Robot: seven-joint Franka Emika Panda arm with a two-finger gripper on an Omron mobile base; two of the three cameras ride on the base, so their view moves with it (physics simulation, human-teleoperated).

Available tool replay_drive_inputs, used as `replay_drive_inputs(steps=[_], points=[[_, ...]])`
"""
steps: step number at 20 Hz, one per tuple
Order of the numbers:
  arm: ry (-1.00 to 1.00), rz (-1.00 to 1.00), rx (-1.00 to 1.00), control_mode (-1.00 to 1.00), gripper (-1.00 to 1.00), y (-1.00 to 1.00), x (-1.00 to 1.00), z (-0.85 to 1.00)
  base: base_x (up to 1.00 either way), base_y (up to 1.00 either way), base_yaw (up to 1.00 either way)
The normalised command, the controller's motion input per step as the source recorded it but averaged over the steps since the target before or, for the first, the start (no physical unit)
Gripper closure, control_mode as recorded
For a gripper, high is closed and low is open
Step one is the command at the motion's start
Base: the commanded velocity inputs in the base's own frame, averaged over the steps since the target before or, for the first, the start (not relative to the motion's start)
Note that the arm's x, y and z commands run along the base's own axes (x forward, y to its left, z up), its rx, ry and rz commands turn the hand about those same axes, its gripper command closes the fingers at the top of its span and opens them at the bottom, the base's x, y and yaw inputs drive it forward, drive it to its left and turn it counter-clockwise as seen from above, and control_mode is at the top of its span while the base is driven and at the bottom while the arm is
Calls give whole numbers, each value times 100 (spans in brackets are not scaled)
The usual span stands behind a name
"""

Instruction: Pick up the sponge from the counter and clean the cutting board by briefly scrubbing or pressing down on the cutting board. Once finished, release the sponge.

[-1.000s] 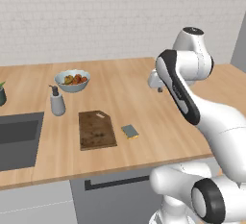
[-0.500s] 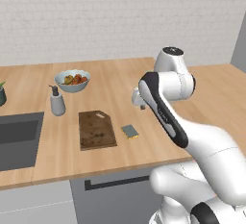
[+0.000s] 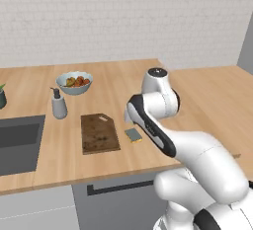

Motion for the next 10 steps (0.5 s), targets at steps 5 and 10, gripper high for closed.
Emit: replay_drive_inputs(steps=[5, 10], points=[[12, 9, 0, -100, -100, 0, 37, -40, 0, 0, 0], [6, 7, 0, -100, -100, 0, 18, -39, 0, 0, 0]])
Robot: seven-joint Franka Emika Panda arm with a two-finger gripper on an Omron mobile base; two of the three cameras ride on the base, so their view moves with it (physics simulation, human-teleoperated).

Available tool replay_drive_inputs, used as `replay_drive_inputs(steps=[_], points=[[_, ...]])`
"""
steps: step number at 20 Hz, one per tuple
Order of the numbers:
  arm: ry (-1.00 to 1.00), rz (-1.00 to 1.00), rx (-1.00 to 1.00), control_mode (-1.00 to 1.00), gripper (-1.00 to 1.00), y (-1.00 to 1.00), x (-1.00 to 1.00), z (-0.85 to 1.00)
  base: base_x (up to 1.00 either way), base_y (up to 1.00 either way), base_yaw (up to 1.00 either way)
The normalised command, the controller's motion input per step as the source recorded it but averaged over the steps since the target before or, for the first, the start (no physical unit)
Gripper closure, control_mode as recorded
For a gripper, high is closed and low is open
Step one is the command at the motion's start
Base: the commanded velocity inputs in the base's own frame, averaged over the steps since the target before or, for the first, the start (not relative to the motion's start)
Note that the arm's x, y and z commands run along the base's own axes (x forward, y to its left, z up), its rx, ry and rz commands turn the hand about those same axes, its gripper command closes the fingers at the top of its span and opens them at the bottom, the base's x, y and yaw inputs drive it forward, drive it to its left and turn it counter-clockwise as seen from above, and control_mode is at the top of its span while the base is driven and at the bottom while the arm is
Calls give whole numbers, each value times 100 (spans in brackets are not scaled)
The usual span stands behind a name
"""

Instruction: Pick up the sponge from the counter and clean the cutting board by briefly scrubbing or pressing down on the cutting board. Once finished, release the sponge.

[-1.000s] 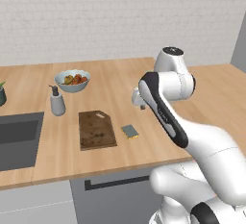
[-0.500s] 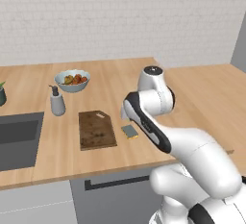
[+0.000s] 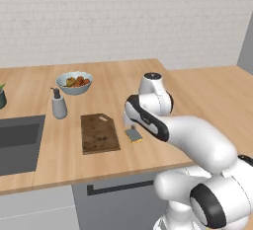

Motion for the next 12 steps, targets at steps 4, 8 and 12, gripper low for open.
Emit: replay_drive_inputs(steps=[4, 8, 12], points=[[10, 7, 0, -100, -100, 0, 39, -60, 0, 0, 0], [2, 6, 0, -100, -100, 0, 42, -44, 0, 0, 0], [2, 4, 0, -100, -100, 0, 41, -27, 0, 0, 0]])
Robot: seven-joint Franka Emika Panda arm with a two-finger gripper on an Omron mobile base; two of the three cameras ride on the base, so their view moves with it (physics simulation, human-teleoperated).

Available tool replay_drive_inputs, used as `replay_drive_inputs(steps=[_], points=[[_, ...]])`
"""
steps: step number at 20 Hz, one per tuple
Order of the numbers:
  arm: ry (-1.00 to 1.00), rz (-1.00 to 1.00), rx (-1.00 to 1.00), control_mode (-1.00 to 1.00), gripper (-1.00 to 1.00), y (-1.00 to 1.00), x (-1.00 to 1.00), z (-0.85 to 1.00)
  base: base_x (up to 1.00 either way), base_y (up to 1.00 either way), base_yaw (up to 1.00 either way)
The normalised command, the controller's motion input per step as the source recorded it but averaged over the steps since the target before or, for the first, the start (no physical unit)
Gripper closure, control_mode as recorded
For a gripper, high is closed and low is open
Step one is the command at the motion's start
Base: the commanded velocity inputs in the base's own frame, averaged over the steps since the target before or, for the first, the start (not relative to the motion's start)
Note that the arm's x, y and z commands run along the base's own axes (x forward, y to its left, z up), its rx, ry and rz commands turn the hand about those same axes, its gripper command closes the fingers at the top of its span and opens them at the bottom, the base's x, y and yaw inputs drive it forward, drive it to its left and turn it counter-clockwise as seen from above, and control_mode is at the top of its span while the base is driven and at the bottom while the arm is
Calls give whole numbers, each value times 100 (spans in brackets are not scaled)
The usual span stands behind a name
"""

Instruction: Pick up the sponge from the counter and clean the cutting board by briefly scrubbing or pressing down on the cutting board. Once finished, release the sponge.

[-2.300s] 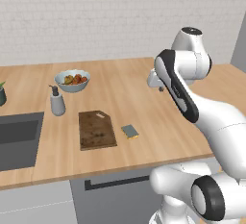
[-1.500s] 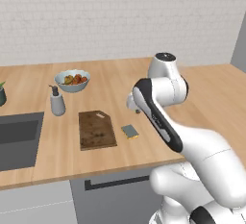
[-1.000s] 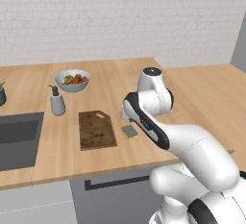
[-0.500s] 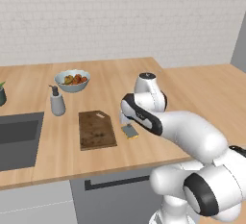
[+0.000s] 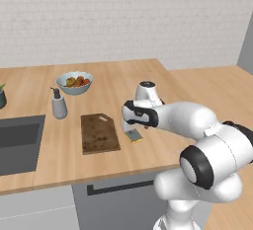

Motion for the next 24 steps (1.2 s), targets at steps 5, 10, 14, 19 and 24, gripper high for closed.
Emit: replay_drive_inputs(steps=[5, 10, 14, 19, 24], points=[[2, 3, -1, -100, -100, 2, 36, -31, 0, 0, 0], [0, 0, -3, -100, -100, 3, 20, -38, 0, 0, 0], [0, 0, -1, -100, -100, 0, 25, -24, 0, 0, 0], [0, 0, 0, -100, -100, 0, 11, -20, 0, 0, 0], [0, 0, 0, -100, -100, 0, 4, -21, 0, 0, 0]])
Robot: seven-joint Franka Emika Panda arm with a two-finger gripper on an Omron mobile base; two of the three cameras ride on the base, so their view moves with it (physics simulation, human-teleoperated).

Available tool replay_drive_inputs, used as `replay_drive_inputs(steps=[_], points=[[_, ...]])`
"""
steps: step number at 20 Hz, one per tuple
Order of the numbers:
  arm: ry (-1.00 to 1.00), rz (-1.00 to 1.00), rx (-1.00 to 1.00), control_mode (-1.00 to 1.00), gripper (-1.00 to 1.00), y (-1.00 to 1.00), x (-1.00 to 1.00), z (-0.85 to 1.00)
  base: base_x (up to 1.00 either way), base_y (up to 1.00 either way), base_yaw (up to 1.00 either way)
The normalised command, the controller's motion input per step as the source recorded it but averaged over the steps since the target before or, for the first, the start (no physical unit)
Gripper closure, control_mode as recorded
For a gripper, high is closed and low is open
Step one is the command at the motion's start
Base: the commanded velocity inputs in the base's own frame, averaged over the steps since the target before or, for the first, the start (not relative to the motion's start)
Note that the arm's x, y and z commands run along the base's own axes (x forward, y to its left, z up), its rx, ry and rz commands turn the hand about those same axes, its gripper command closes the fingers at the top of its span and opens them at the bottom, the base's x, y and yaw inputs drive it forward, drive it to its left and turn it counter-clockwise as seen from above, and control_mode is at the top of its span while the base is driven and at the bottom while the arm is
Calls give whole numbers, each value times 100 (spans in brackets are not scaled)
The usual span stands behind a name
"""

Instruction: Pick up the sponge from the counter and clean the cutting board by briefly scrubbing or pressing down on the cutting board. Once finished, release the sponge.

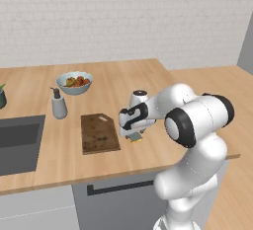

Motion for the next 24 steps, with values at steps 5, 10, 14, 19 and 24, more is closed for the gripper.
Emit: replay_drive_inputs(steps=[5, 10, 14, 19, 24], points=[[0, 0, 0, -100, 100, 0, 1, -19, 0, 0, 0], [0, 0, 0, -100, 100, 0, 5, -41, 0, 0, 0], [0, 1, 0, -100, 100, 0, 0, -52, 0, 0, 0], [-2, 1, 0, -100, 100, 0, -5, -33, 0, 0, 0], [-3, -1, 0, -100, 100, 22, -29, 59, 0, 0, 0]])
